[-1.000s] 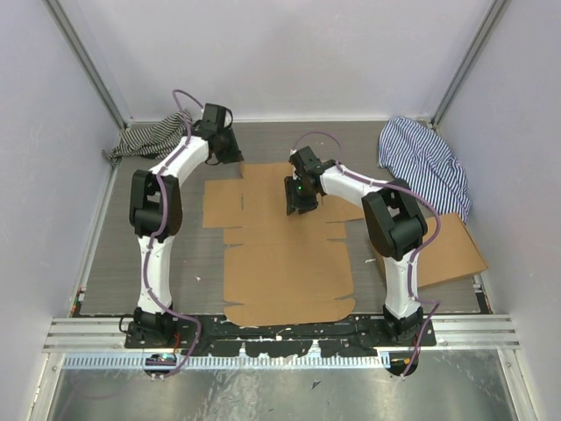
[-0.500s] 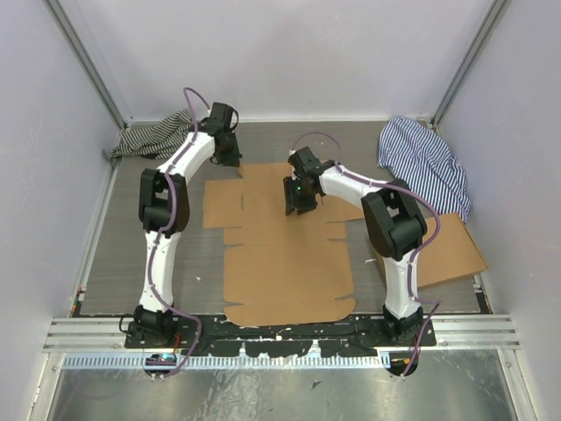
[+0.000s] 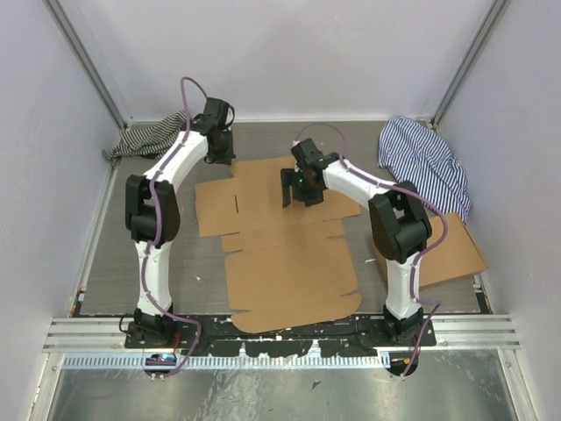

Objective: Fold the paper box

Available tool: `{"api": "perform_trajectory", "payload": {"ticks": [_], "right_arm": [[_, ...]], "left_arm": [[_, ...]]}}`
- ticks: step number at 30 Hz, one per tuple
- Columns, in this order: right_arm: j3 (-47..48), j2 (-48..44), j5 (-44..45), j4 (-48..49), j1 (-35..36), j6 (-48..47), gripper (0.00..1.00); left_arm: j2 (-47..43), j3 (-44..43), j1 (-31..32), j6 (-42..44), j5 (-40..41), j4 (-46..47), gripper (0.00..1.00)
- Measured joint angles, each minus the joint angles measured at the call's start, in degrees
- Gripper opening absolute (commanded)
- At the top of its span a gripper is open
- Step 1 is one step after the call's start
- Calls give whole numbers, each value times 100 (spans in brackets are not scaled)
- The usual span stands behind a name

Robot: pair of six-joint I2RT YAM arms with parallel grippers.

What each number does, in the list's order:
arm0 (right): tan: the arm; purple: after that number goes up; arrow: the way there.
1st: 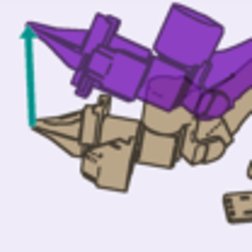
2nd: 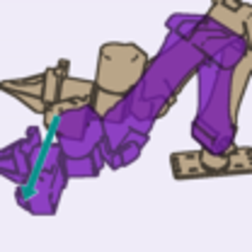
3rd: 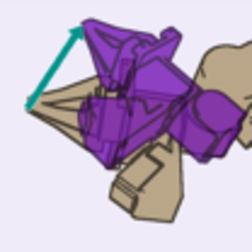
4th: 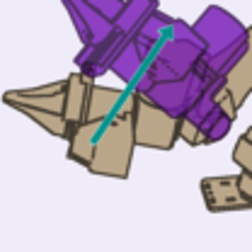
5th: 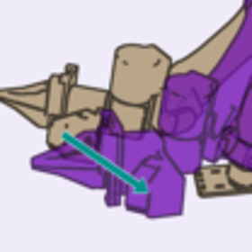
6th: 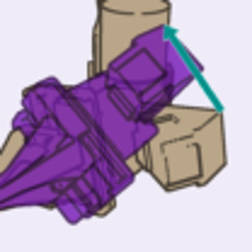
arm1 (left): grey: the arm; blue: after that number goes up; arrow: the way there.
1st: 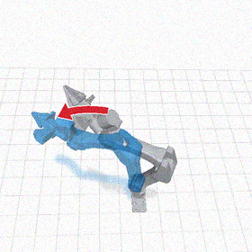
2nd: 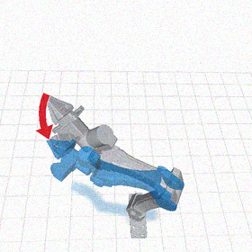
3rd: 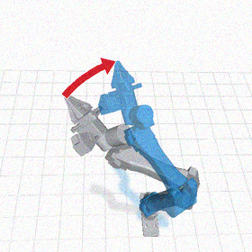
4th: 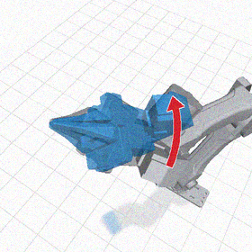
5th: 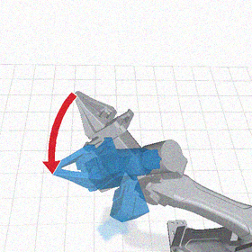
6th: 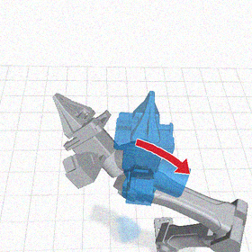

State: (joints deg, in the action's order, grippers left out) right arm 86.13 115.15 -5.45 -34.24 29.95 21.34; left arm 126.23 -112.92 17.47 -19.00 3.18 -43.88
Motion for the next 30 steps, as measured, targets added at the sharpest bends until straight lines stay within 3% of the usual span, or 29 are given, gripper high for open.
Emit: {"api": "perform_trajectory", "payload": {"ticks": [4,9,15,24,30], "right_arm": [[245,-363,-7,-96,-308,2,84],[739,-579,-348,68,-1213,-20,86],[673,-588,-1088,660,-2118,-31,86],[426,-472,-1891,1366,-2046,-352,85],[424,-142,-1832,1521,-2022,-450,85]], "left_arm": [[-824,627,0,262,13,243,0],[-1794,1532,0,487,-76,957,0],[-2120,2135,-2,575,-227,1596,0],[-2352,2677,-2,564,-269,2002,0],[-2483,2702,0,564,-269,2175,0]]}}
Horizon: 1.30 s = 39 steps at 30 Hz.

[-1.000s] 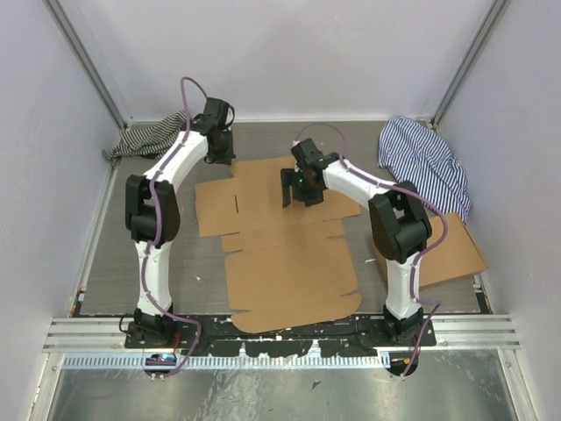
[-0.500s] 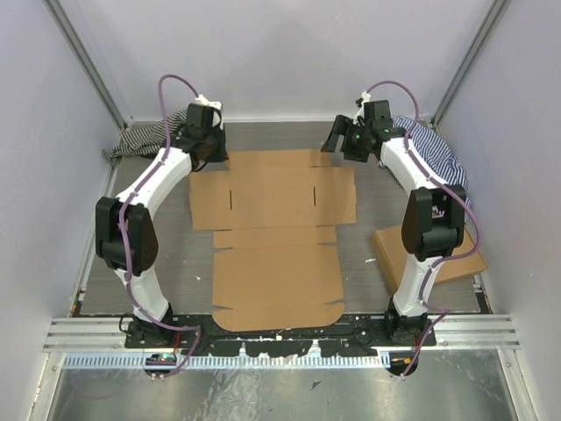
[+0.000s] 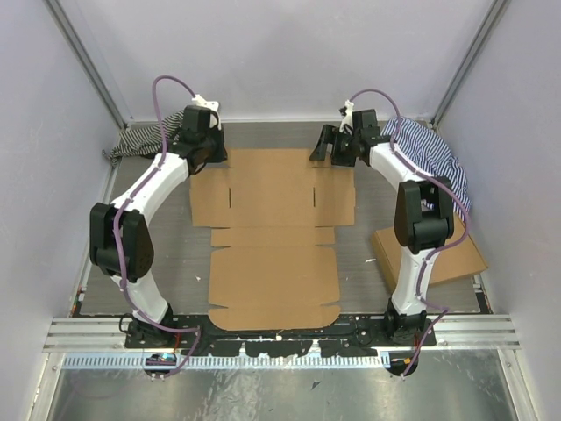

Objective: Fold the paper box

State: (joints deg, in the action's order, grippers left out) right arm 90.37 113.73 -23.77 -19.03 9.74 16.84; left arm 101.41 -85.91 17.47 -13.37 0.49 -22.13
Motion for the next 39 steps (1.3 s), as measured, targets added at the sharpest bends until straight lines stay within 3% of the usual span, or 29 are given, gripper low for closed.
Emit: {"api": "perform_trajectory", "payload": {"ticks": [12,20,28,39], "right_arm": [[4,378,66,175,-11,-24,78],[-63,374,-348,415,-9,4,54],[-7,374,103,146,103,-33,40],[780,470,791,-352,688,-133,39]], "left_arm": [[-13,87,-2,0,2,63,0],[-13,87,-2,-17,31,66,0],[170,15,-17,-83,127,-52,0],[1019,-752,9,-221,136,-560,0]]}}
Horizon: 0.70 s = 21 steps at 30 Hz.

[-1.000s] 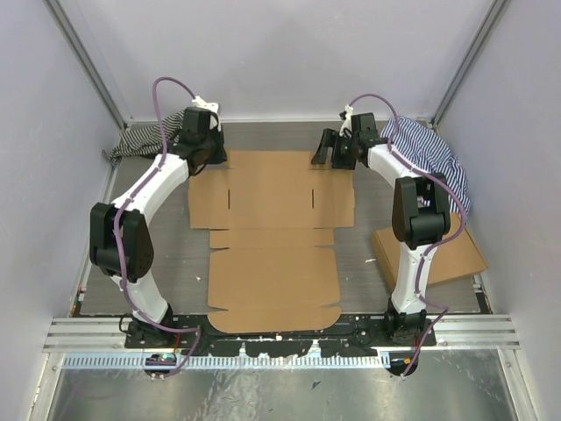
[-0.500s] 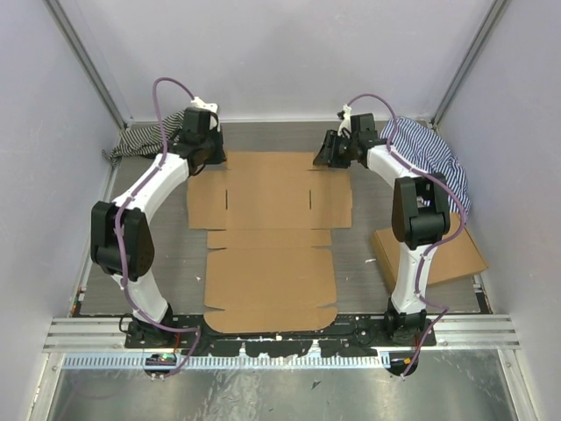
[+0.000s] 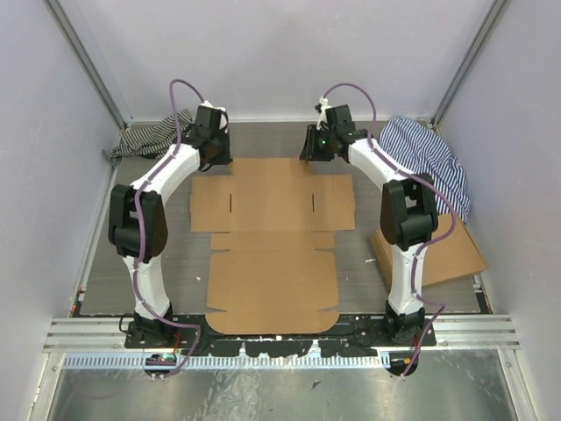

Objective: Fold the paper box

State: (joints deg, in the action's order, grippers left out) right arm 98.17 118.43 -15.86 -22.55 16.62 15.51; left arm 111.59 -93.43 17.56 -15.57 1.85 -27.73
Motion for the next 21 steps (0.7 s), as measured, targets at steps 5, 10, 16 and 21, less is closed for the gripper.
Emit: {"api": "perform_trajectory", "payload": {"ticks": [5,10,16,21], "right_arm": [[205,304,81,-46,136,-13,41],[302,706,210,-155,138,-9,41],[411,1025,251,-278,127,11,41],[514,1027,260,-286,127,11,41]], "left_arm": [[437,-337,22,-48,0,-157,2],[876,-667,33,-107,-7,-341,16],[1196,-892,35,-205,-133,-420,40],[1237,-984,35,-315,-282,-461,42]]}}
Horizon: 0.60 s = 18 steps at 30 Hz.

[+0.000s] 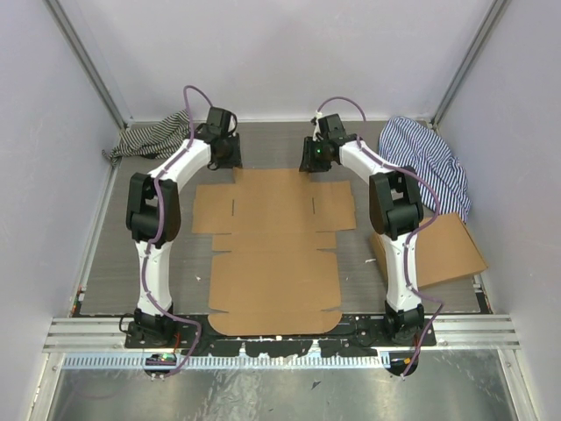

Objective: Fold the paper box

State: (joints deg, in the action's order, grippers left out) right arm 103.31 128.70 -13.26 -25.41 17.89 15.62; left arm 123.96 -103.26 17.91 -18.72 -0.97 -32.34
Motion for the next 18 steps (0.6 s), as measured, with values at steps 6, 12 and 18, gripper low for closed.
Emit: {"api": "perform_trajectory", "payload": {"ticks": [6,12,18], "right_arm": [[2,24,-11,-2,0,2,43],[13,31,-11,-17,28,2,44],[258,210,0,-72,120,-2,44]], "left_arm": [[20,-101,4,-129,-205,22,42],[149,-101,11,-258,-369,52,41],[396,-101,33,-393,-455,122,40]]}}
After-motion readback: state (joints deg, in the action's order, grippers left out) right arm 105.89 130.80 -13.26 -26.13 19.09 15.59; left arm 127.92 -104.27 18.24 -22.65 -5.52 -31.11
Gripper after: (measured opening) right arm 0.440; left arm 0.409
